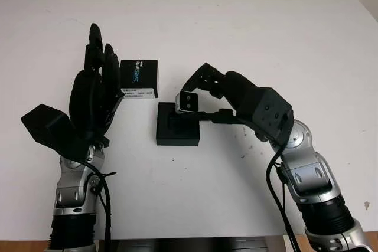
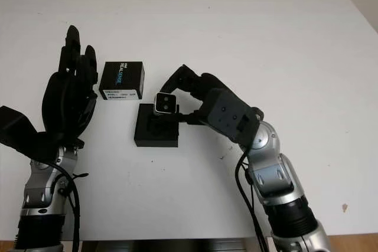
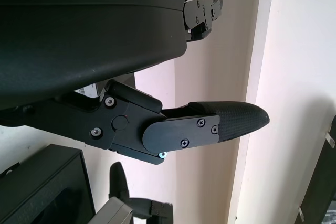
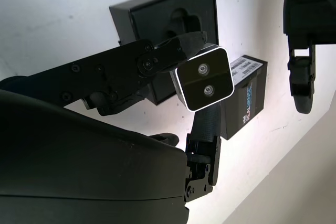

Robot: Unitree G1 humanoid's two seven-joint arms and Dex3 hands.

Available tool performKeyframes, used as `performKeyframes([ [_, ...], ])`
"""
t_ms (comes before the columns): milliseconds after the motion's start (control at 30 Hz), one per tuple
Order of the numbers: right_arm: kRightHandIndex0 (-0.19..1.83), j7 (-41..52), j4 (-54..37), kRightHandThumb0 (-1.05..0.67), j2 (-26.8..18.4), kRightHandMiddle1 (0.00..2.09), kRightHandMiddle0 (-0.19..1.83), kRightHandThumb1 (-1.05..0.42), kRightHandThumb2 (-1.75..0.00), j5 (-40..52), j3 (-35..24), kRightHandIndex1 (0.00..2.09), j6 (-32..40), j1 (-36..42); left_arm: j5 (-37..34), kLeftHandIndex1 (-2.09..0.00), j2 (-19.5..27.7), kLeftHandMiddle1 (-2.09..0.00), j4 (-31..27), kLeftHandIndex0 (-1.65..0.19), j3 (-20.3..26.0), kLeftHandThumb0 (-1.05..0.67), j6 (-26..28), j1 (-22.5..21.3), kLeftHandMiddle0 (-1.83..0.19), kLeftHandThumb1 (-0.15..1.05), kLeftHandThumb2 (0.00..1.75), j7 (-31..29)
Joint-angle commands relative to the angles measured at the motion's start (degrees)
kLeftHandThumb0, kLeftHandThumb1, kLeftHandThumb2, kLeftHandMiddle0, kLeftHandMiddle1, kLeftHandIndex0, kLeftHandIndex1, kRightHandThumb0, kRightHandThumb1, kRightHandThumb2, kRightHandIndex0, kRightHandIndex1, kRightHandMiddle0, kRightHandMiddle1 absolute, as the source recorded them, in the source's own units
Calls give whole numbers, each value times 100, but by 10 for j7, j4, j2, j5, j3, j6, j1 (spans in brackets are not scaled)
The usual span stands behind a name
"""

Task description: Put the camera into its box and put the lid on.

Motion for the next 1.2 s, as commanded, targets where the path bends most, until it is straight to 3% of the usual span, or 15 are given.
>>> performKeyframes([
  [0,24,-1,-23,-36,3,209,15,-105,-17,4,1,11,2,8,-1,0,-2,0,-5,19,1,-73,-2,2,19,105,52,0],
  [567,24,8,-42,-33,0,209,16,-105,-13,-12,25,11,26,16,3,0,3,0,-9,19,2,-74,3,3,19,105,51,0],
  [867,23,7,-21,-28,6,209,6,-105,-14,-8,32,10,16,13,3,0,1,0,-19,19,-1,-74,8,8,19,105,52,5],
  [1167,22,-2,0,-27,3,209,9,-105,-14,-24,40,10,4,7,5,0,0,0,-20,19,-1,-74,7,9,19,105,52,12],
])
